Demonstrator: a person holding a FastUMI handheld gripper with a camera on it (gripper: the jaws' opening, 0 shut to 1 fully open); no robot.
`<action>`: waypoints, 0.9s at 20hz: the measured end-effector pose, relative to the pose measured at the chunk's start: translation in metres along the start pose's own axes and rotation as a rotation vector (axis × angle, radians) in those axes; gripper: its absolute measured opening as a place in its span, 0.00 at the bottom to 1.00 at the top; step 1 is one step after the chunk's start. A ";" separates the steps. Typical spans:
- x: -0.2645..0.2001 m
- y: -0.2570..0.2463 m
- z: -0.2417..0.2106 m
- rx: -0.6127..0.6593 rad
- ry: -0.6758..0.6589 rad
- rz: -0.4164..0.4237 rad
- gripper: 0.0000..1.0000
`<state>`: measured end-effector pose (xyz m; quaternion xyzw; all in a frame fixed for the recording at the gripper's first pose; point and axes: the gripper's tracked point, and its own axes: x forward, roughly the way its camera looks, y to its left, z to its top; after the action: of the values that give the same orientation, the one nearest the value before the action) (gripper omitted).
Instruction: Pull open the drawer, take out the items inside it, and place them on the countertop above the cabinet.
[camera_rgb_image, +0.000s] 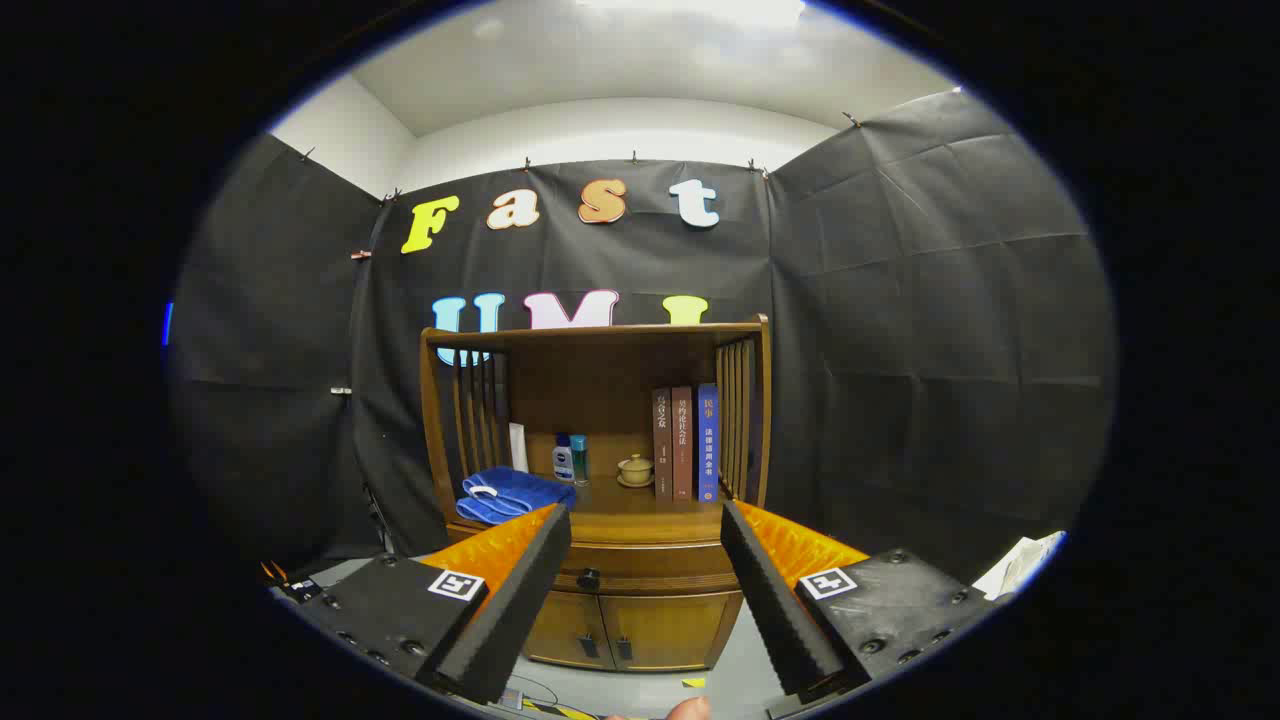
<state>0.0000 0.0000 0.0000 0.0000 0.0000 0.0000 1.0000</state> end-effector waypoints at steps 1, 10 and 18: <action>0.000 0.000 0.000 -0.001 0.001 0.002 0.99; 0.001 -0.001 0.001 0.000 -0.007 -0.005 0.98; 0.002 -0.001 0.001 0.002 -0.012 -0.001 0.99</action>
<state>0.0023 -0.0007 0.0008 0.0009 -0.0060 -0.0004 1.0000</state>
